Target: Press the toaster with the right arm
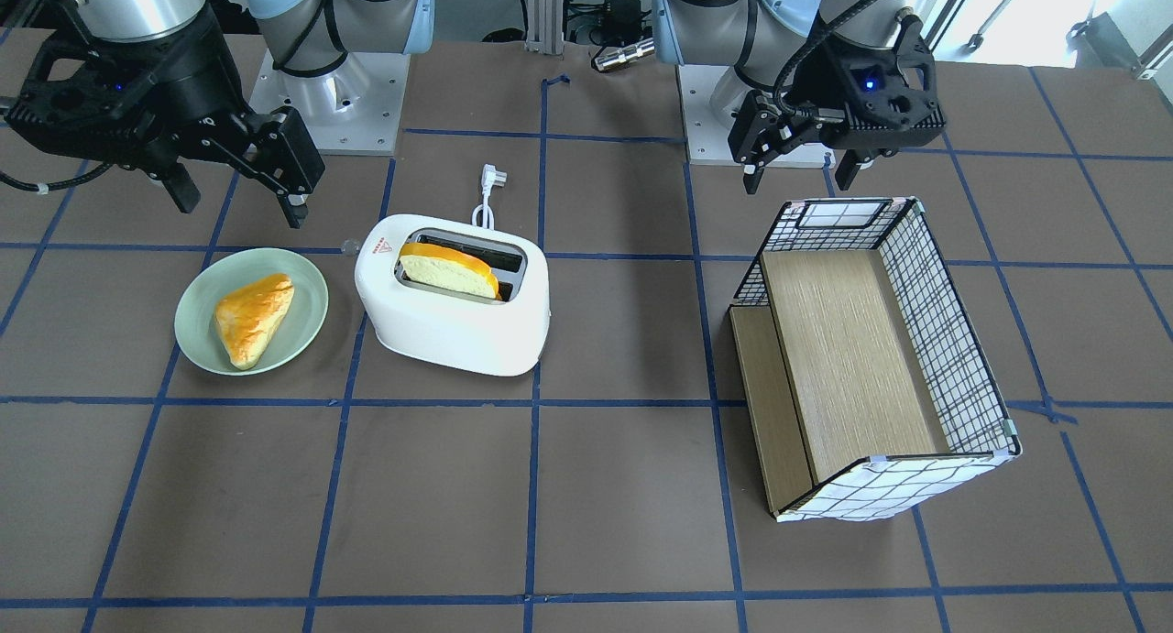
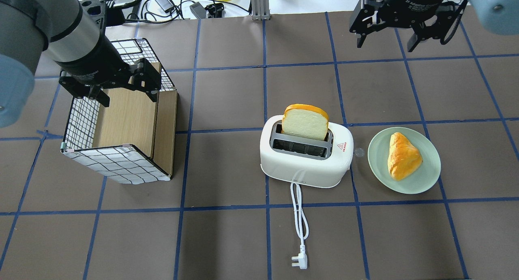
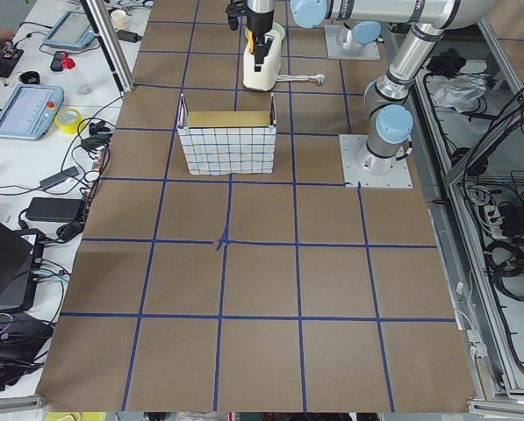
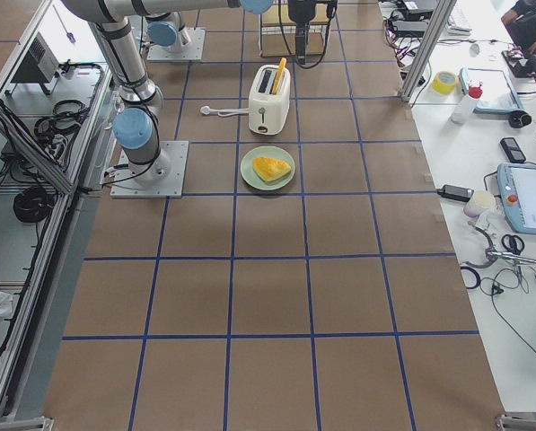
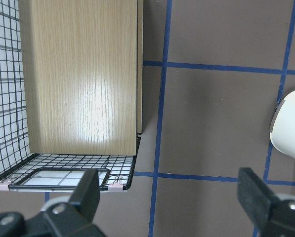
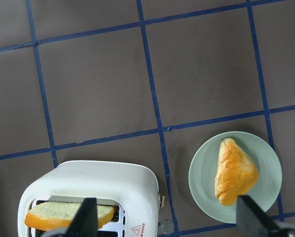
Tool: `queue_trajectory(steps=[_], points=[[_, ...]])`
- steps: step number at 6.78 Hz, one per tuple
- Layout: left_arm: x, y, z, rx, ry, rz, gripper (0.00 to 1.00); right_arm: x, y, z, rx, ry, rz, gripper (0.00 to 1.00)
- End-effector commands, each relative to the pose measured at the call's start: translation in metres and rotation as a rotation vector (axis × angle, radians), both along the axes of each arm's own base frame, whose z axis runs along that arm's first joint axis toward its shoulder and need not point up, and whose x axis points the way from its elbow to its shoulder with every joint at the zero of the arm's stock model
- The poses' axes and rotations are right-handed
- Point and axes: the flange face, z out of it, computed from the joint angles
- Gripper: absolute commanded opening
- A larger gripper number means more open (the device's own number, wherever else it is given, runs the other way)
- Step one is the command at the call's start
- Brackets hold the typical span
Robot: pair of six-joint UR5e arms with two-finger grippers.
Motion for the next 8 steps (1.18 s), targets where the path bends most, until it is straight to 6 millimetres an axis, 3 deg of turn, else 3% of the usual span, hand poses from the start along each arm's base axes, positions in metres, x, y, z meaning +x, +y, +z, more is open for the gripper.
queue_trajectory(steps=[1, 7, 8], points=[[0.0001, 0.0000, 0.0000, 0.000, -0.001, 0.000, 1.00, -0.0003, 0.0001, -0.0002, 0.003, 0.003, 0.000, 1.00], [-0.0001, 0.0000, 0.0000, 0.000, 0.001, 0.000, 1.00, -0.0012, 0.0005, -0.0034, 0.016, 0.013, 0.006, 0.99], [-0.0001, 0.0000, 0.0000, 0.000, 0.001, 0.000, 1.00, -0.0032, 0.0043, -0.0085, 0.053, 0.035, 0.026, 0.62]])
